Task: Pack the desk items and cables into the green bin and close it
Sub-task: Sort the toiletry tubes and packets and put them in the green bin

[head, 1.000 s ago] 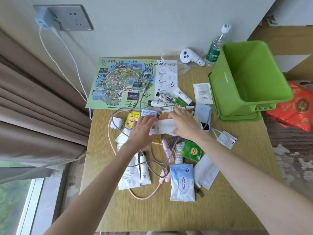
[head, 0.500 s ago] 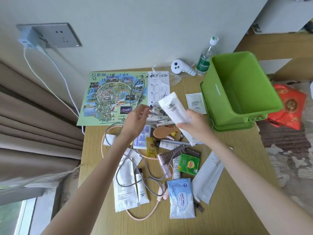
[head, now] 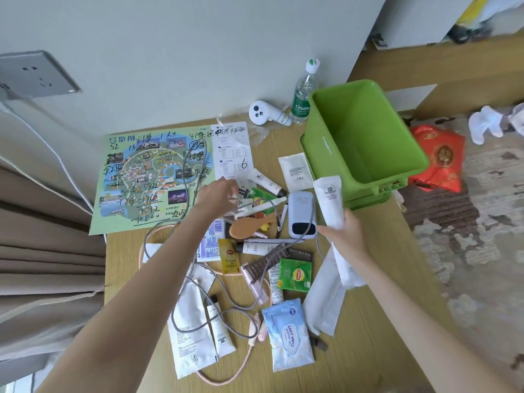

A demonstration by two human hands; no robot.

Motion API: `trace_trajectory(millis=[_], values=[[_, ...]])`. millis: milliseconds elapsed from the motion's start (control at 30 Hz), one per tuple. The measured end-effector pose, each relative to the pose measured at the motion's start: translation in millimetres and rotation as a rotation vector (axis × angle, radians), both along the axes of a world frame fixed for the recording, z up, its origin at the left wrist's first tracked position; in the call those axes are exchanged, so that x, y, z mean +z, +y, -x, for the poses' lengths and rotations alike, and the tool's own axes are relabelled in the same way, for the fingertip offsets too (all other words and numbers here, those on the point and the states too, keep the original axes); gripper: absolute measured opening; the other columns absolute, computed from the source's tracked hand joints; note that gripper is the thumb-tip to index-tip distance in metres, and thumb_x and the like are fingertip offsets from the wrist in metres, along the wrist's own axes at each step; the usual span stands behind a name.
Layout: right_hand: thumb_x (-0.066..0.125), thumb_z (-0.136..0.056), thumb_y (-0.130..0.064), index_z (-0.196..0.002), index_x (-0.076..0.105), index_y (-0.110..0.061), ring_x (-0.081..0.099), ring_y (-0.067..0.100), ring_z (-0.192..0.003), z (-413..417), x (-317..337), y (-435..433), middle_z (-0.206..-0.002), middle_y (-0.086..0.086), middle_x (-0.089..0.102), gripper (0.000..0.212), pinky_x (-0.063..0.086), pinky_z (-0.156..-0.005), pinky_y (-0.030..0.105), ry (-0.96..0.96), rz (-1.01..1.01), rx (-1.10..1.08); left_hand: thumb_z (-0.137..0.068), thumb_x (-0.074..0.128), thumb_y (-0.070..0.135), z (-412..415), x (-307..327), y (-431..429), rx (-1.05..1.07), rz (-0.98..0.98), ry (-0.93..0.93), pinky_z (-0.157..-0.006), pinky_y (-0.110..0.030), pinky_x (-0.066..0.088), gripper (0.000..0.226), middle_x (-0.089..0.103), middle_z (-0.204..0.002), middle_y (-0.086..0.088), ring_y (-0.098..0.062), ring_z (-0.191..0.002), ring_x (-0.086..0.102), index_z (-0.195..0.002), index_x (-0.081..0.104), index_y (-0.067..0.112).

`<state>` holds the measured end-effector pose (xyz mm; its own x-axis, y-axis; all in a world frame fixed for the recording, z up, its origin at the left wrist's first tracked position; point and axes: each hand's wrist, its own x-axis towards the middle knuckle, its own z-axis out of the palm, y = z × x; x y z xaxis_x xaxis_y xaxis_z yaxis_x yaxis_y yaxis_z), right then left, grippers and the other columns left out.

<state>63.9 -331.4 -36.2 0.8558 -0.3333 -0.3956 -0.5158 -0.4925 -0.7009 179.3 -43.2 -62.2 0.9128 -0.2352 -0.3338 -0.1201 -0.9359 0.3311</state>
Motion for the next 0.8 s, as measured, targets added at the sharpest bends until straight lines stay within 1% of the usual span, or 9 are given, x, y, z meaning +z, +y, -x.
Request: trace_trajectory(millis=[100, 233, 367, 433, 533, 633, 700, 767, 800], values=[[0.074, -0.075, -0.027, -0.092, 0.056, -0.014, 0.065, 0.029, -0.074, 22.2, -15.2, -7.8, -0.085, 0.010, 0.065, 0.028, 0.049, -0.064, 0.036, 0.111, 0.036, -0.081, -0.079, 0.073, 0.015, 4.7, 1.5, 1.2, -0.061, -0.068, -0.032, -0.075, -0.034, 0.055, 0.023, 0.065, -0.102, 0.004, -0.018, -0.091, 0.063, -0.099, 0.062, 0.023], [0.065, -0.078, -0.025, -0.090, 0.054, -0.014, 0.061, 0.025, -0.067, 44.2, -29.5, -14.7, -0.082, 0.008, 0.063, 0.020, 0.041, -0.056, 0.029, 0.184, 0.107, -0.131, -0.082, 0.071, 0.019, 10.3, 0.6, 3.7, -0.111, -0.112, -0.081, -0.054, -0.024, 0.044, 0.027, 0.061, -0.110, 0.002, -0.018, -0.082, 0.062, -0.107, 0.061, 0.022], [0.058, -0.085, -0.035, -0.107, 0.049, -0.012, 0.061, 0.024, -0.070, 57.4, -36.9, -17.5, -0.089, 0.005, 0.060, 0.033, 0.041, -0.053, 0.028, 0.236, 0.233, -0.098, -0.085, 0.071, 0.037, 14.0, -1.7, 6.5, -0.121, -0.143, -0.076, -0.062, -0.029, 0.048, 0.044, 0.057, -0.120, -0.004, -0.021, -0.092, 0.061, -0.121, 0.057, 0.018], [0.055, -0.087, -0.043, -0.117, 0.047, -0.012, 0.062, 0.026, -0.076, 60.2, -39.2, -16.2, -0.100, 0.007, 0.062, 0.044, 0.043, -0.055, 0.030, 0.233, 0.297, -0.083, -0.085, 0.071, 0.041, 16.1, 1.7, 7.2, -0.066, -0.057, -0.080, -0.069, -0.035, 0.054, 0.048, 0.055, -0.115, -0.007, -0.023, -0.092, 0.060, -0.121, 0.057, 0.012], [0.055, -0.089, -0.045, -0.125, 0.045, -0.007, 0.064, 0.030, -0.082, 59.6, -41.3, -13.4, -0.109, 0.011, 0.064, 0.054, 0.041, -0.054, 0.029, 0.240, 0.355, -0.101, -0.085, 0.070, 0.028, 17.1, 16.4, -0.8, 0.049, 0.097, -0.170, -0.075, -0.044, 0.055, 0.041, 0.053, -0.110, -0.010, -0.029, -0.088, 0.060, -0.116, 0.057, 0.004], [0.058, -0.088, -0.046, -0.123, 0.043, -0.005, 0.065, 0.032, -0.086, 59.4, -41.4, -13.1, -0.110, 0.012, 0.063, 0.055, 0.036, -0.052, 0.029, 0.293, 0.371, -0.144, -0.093, 0.058, 0.027, 25.4, 37.7, -22.7, 0.118, 0.258, -0.184, -0.068, -0.041, 0.052, 0.033, 0.055, -0.099, -0.010, -0.026, -0.077, 0.057, -0.112, 0.049, 0.002], [0.059, -0.088, -0.040, -0.122, 0.044, -0.005, 0.064, 0.033, -0.089, 60.1, -42.0, -15.2, -0.113, 0.013, 0.062, 0.051, 0.035, -0.052, 0.028, 0.306, 0.300, -0.204, -0.098, 0.048, 0.022, 40.6, 48.0, -43.5, 0.097, 0.388, -0.086, -0.056, -0.039, 0.049, 0.020, 0.054, -0.085, -0.010, -0.022, -0.061, 0.050, -0.104, 0.039, 0.005], [0.060, -0.087, -0.033, -0.123, 0.046, -0.005, 0.061, 0.031, -0.085, 61.7, -41.3, -19.0, -0.113, 0.012, 0.061, 0.048, 0.034, -0.051, 0.026, 0.296, 0.223, -0.264, -0.100, 0.045, 0.018, 61.5, 51.0, -66.1, 0.046, 0.450, 0.010, -0.054, -0.043, 0.047, 0.016, 0.051, -0.077, -0.006, -0.019, -0.055, 0.045, -0.098, 0.034, 0.007], [0.062, -0.085, -0.030, -0.122, 0.047, -0.006, 0.060, 0.028, -0.080, 63.4, -41.5, -21.5, -0.109, 0.011, 0.061, 0.046, 0.033, -0.049, 0.025, 0.287, 0.208, -0.275, -0.100, 0.044, 0.020, 73.6, 49.6, -77.8, 0.039, 0.453, 0.049, -0.051, -0.042, 0.045, 0.016, 0.052, -0.075, -0.003, -0.018, -0.054, 0.045, -0.099, 0.035, 0.008]])
